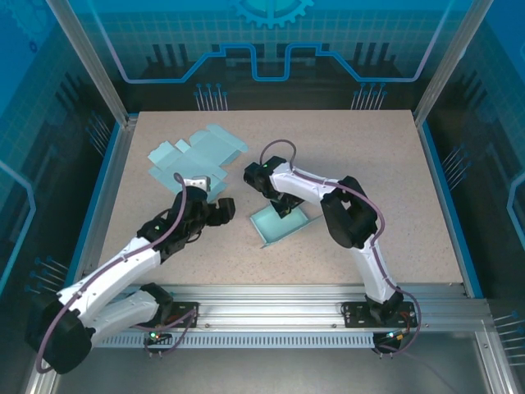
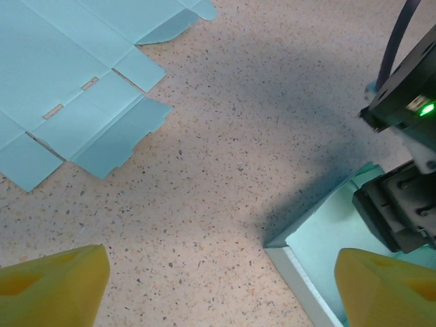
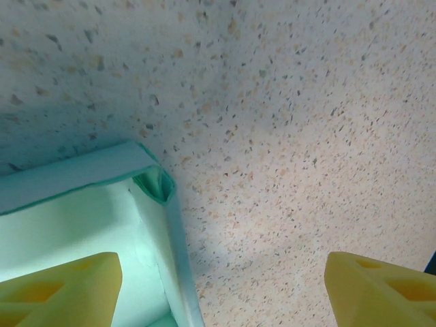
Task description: Fold the paper box
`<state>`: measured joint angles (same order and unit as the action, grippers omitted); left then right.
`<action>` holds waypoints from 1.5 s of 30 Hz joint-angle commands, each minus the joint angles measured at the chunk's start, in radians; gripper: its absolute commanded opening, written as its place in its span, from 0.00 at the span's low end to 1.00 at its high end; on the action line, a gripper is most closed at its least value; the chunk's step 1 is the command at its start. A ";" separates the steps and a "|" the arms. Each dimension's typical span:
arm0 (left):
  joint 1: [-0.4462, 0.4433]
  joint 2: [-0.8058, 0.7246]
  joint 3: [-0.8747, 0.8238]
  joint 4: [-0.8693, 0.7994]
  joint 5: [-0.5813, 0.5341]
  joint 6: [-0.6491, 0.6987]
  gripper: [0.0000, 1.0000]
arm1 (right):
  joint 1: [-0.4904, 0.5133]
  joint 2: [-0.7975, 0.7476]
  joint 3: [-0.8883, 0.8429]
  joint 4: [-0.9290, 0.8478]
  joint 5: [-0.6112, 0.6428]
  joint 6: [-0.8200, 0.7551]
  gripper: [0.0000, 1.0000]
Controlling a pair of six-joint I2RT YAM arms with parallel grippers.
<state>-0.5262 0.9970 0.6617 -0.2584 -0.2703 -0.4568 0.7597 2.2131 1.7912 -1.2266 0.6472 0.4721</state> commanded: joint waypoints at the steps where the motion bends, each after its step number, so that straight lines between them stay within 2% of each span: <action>1: 0.006 0.061 0.050 -0.016 0.018 0.050 0.83 | 0.024 -0.096 0.049 -0.055 -0.014 -0.026 0.79; 3: 0.008 0.113 0.067 -0.013 0.008 0.066 0.79 | 0.034 -0.140 0.062 -0.060 -0.024 -0.033 0.81; 4: 0.010 0.137 0.075 -0.009 0.006 0.076 0.78 | 0.040 -0.165 0.067 -0.062 -0.030 -0.035 0.87; 5: 0.012 0.166 0.084 -0.001 0.004 0.090 0.75 | 0.046 -0.194 0.071 -0.065 -0.037 -0.034 0.88; 6: 0.016 0.198 0.097 0.006 0.001 0.102 0.73 | 0.053 -0.228 0.073 -0.065 -0.042 -0.034 0.97; 7: 0.018 0.229 0.110 0.012 0.000 0.112 0.72 | 0.059 -0.260 0.073 -0.065 -0.044 -0.034 1.00; 11: 0.030 0.369 0.168 0.047 0.003 0.158 0.66 | 0.089 -0.418 0.024 -0.062 -0.048 0.004 1.00; 15: 0.046 0.504 0.230 0.079 -0.006 0.178 0.53 | 0.101 -0.633 -0.137 -0.021 -0.078 0.089 1.00; 21: 0.047 0.642 0.300 0.105 0.011 0.190 0.52 | 0.116 -0.979 -0.420 -0.003 -0.112 0.272 1.00; 24: 0.047 0.689 0.317 0.111 0.020 0.194 0.52 | 0.119 -1.152 -0.578 0.041 -0.180 0.329 1.00; 29: 0.047 0.739 0.316 0.134 0.058 0.191 0.51 | 0.125 -1.347 -0.851 0.154 -0.269 0.427 1.00; 32: 0.048 0.771 0.311 0.146 0.075 0.187 0.51 | 0.125 -1.364 -0.987 0.217 -0.297 0.507 1.00; 36: 0.047 0.795 0.303 0.154 0.083 0.179 0.50 | 0.125 -1.333 -1.154 0.447 -0.377 0.571 0.97; 39: 0.047 0.786 0.280 0.167 0.098 0.167 0.49 | 0.123 -1.288 -1.224 0.576 -0.381 0.603 0.81; 45: 0.045 0.748 0.191 0.267 0.201 0.116 0.47 | 0.068 -1.178 -1.232 0.727 -0.393 0.564 0.72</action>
<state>-0.4850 1.7718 0.9058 -0.0498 -0.1688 -0.2981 0.8574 1.0058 0.5571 -0.6502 0.2741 1.0317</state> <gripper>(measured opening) 0.474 0.725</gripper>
